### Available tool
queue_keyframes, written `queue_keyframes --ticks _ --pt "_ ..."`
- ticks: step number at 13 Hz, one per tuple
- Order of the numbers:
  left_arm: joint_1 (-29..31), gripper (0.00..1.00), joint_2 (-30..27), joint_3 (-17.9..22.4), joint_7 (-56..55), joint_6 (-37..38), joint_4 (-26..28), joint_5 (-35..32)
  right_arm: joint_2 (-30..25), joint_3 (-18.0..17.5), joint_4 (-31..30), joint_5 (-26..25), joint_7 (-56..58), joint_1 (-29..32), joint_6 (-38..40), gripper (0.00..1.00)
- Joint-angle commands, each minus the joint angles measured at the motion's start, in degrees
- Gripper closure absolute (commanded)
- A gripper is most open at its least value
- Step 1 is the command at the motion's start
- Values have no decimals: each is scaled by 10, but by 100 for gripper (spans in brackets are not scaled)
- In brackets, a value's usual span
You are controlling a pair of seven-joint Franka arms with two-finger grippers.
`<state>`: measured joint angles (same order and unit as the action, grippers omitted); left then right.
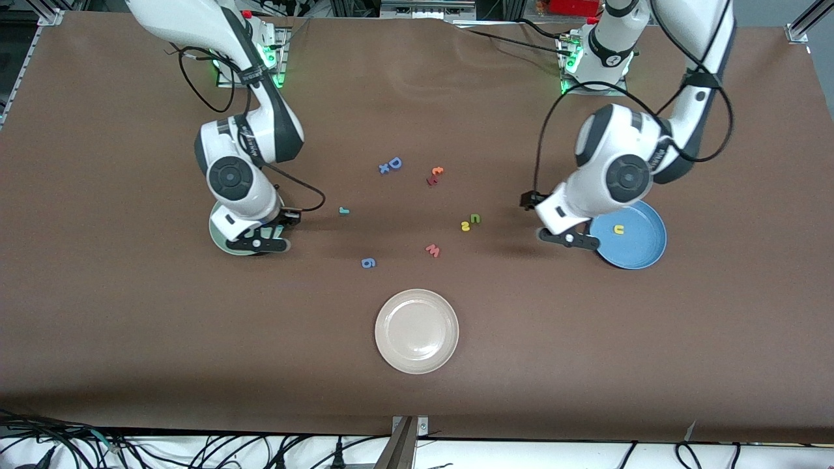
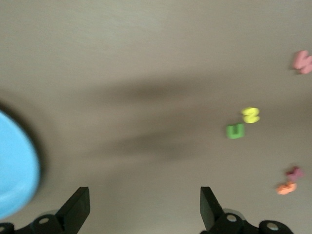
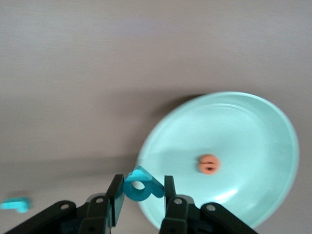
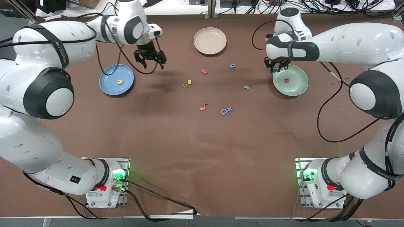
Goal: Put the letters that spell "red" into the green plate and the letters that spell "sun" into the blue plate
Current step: 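Carry the teal letter to the green plate while the left gripper reaches green u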
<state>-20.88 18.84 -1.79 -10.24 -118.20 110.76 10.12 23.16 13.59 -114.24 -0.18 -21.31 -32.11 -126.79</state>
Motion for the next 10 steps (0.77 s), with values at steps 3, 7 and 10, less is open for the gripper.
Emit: queue_keyframes --ticks 3,7,10 --pt "-41 1 30 -28 -110 -84 9 17 -28 33 -88 0 28 -1 -9 87" --pt "-64 1 78 -30 -110 -161 11 17 -46 35 -133 3 27 -1 7 58" --pt "-76 1 104 -30 -110 -191 11 17 -45 35 -116 3 33 0 43 0"
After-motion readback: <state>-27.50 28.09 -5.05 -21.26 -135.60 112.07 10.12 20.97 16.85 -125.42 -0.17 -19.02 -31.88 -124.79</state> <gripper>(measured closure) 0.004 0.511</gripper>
